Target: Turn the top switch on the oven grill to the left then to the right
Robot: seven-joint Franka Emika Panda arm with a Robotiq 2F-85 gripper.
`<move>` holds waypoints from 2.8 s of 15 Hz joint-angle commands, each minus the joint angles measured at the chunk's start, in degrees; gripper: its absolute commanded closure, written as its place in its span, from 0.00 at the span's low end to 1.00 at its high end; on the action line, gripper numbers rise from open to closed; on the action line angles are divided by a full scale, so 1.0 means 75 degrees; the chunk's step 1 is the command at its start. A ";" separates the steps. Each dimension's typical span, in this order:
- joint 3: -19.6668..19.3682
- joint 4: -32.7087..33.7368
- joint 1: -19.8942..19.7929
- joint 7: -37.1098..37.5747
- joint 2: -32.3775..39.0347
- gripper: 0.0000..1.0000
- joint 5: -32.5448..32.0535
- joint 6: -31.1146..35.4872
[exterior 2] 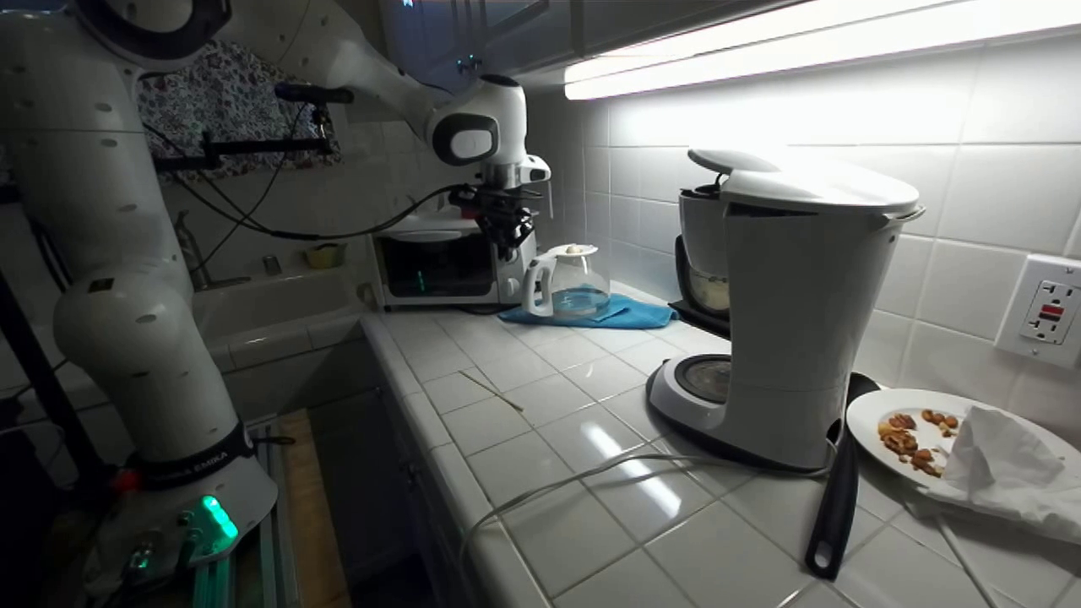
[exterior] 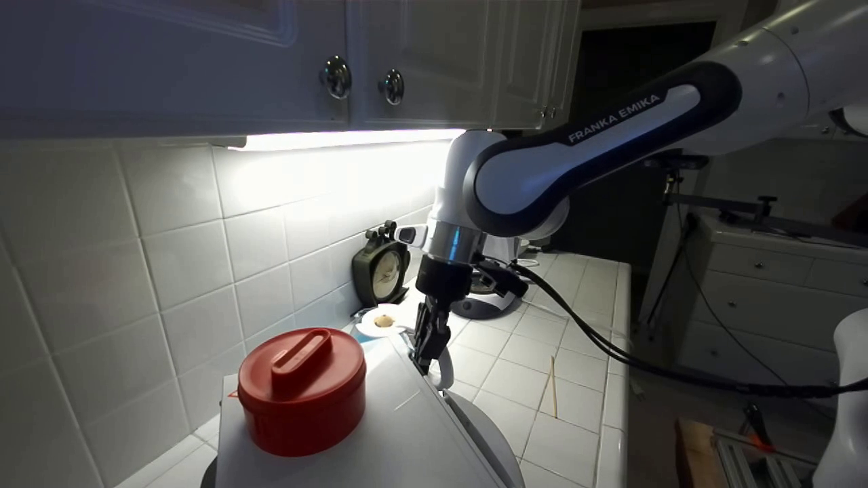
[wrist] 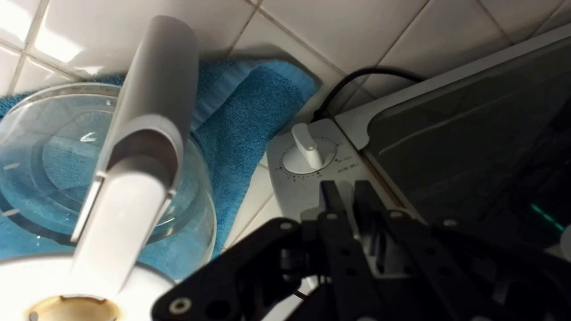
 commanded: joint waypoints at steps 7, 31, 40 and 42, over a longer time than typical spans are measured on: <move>-0.0110 0.0110 -0.0076 0.0023 -0.0015 0.93 0.0851 -0.0920; -0.0373 -0.0321 -0.0261 0.0356 -0.0042 0.93 0.3086 -0.1448; -0.0413 -0.0571 -0.0247 0.0813 -0.0039 0.93 0.3622 -0.1504; -0.0418 -0.0626 -0.0233 0.1005 -0.0007 0.93 0.3632 -0.1482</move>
